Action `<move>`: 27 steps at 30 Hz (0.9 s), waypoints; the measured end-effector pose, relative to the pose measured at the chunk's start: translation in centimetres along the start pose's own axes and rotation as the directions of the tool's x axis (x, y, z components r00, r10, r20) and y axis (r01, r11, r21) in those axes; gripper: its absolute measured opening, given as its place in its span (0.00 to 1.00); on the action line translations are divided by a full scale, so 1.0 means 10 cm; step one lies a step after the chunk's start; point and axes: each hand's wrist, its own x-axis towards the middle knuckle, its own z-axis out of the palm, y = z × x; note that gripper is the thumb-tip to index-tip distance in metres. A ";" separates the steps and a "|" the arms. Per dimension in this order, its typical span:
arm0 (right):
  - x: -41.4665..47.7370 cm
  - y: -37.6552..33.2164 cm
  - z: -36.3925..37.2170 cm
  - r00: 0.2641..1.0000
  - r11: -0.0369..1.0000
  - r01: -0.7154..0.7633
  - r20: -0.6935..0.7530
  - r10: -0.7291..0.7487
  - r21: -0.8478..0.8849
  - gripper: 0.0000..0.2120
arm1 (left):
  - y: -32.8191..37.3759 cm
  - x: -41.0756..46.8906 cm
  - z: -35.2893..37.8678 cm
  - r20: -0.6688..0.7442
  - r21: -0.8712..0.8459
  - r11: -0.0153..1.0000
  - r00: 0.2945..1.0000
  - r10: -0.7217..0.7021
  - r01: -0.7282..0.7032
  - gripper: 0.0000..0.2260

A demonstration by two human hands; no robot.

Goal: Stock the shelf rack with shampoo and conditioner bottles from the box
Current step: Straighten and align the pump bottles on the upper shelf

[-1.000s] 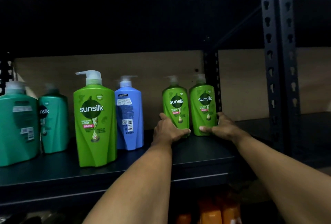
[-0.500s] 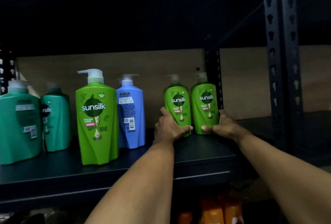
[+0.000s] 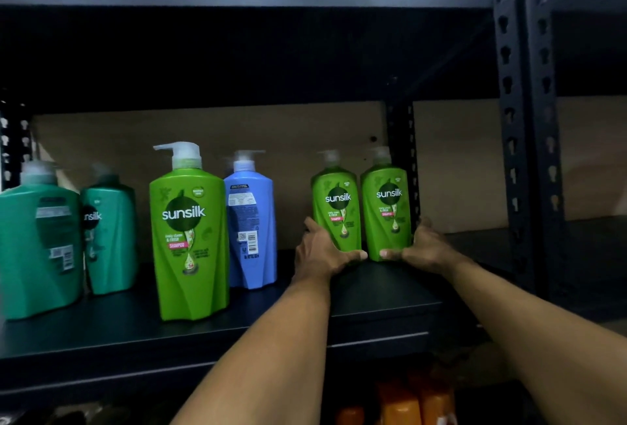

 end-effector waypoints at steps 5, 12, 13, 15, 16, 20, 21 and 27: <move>-0.33 -0.10 -0.04 0.999 0.995 -0.033 -0.006 0.033 -0.094 0.51 | 0.07 -0.27 -0.13 0.074 0.046 0.998 0.996 -0.041 0.038 0.59; -0.92 -0.16 -0.12 0.988 0.938 0.152 0.089 -0.130 -0.313 0.38 | 0.03 -1.08 -0.82 -0.160 0.161 0.918 0.908 0.387 -0.362 0.26; -0.95 -0.15 -0.14 0.986 0.925 0.157 0.107 -0.128 -0.346 0.34 | 0.01 -1.16 -0.94 -0.232 0.181 0.893 0.864 0.446 -0.412 0.23; -1.01 -0.18 -0.16 0.983 0.904 0.173 0.128 -0.133 -0.390 0.31 | -0.09 -1.28 -1.22 -0.384 0.279 0.840 0.747 0.542 -0.466 0.20; -1.04 -0.20 -0.14 0.981 0.895 0.181 0.136 -0.136 -0.407 0.30 | -0.17 -1.34 -1.37 -0.456 0.333 0.828 0.692 0.560 -0.452 0.20; -1.09 -0.21 -0.15 0.976 0.873 0.202 0.162 -0.144 -0.443 0.23 | -0.48 -1.39 -1.74 -0.638 0.300 0.928 0.677 0.367 -0.220 0.33; -1.10 -0.23 -0.15 0.974 0.871 0.209 0.170 -0.147 -0.444 0.22 | -0.57 -1.37 -1.80 -0.648 0.237 0.959 0.711 0.273 -0.153 0.39; -1.16 -0.26 -0.16 0.973 0.864 0.212 0.176 -0.146 -0.457 0.21 | -0.80 -1.28 -1.78 -0.399 -0.109 0.992 0.912 -0.096 0.057 0.50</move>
